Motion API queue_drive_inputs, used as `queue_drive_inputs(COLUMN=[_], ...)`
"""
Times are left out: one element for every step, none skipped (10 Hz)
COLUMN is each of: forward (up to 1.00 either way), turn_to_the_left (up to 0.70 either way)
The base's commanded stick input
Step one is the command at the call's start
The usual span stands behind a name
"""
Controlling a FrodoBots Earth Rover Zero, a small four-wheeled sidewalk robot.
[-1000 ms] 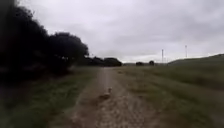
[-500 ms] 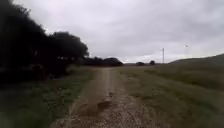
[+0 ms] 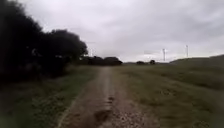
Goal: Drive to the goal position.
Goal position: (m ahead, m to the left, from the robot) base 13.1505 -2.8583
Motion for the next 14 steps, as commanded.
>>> queue_drive_inputs(forward=[0.7,0.7,0.7,0.7,0.7,0.7,0.7,0.7,0.7,0.7,0.7,0.7,0.7,0.7], turn_to_the_left=[0.0,0.0,0.0,0.0,0.05,0.21,0.33,0.17,0.01,0.0,0.0,0.0,0.0,0.0])
